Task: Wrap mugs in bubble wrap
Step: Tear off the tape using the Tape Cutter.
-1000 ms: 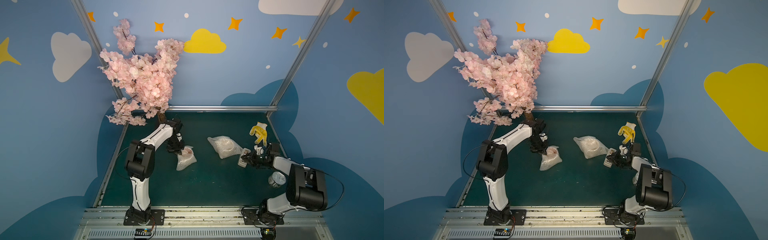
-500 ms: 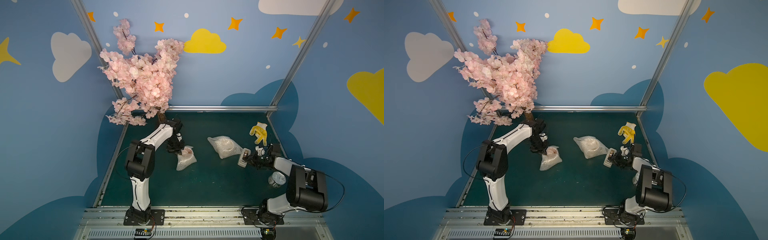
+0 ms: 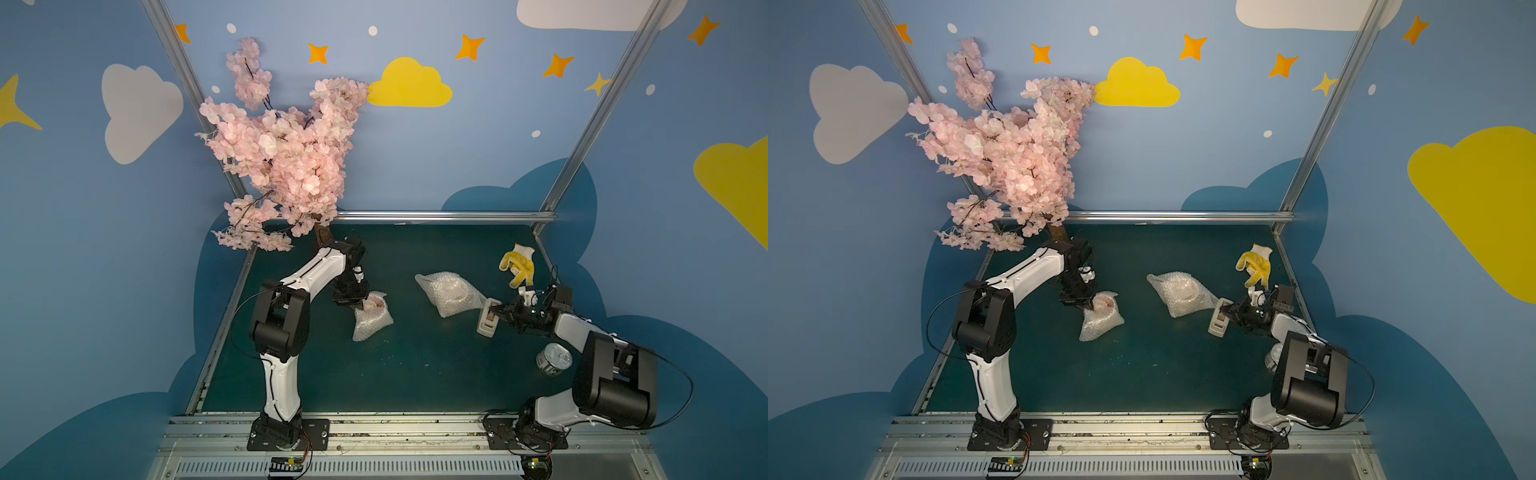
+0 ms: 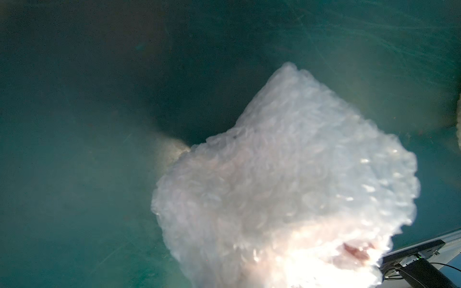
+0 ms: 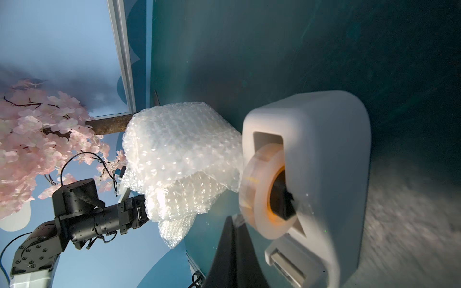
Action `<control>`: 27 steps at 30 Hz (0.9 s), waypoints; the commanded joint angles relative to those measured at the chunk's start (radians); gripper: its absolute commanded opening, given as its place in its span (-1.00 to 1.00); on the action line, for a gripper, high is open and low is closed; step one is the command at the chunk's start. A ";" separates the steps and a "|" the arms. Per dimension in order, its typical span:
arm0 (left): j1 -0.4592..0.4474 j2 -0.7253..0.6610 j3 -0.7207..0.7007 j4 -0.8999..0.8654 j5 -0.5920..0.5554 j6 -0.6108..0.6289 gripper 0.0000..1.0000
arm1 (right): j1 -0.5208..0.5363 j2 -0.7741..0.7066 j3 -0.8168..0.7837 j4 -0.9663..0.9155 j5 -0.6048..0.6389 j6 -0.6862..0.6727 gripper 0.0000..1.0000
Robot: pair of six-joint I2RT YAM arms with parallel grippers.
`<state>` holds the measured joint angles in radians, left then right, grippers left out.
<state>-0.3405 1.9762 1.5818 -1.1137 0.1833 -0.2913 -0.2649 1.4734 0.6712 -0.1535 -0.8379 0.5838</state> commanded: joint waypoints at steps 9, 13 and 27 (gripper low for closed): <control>-0.011 -0.014 -0.005 -0.023 0.039 0.005 -0.95 | -0.012 -0.024 0.021 -0.056 -0.074 -0.027 -1.00; -0.011 -0.014 -0.005 -0.023 0.038 0.006 -0.95 | -0.024 0.020 0.082 -0.071 -0.085 -0.030 -1.00; -0.012 -0.011 -0.005 -0.022 0.037 0.005 -0.95 | -0.026 0.068 0.184 -0.101 -0.073 -0.040 -1.00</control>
<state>-0.3405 1.9762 1.5818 -1.1133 0.1837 -0.2920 -0.2939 1.5372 0.8341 -0.2508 -0.8845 0.5602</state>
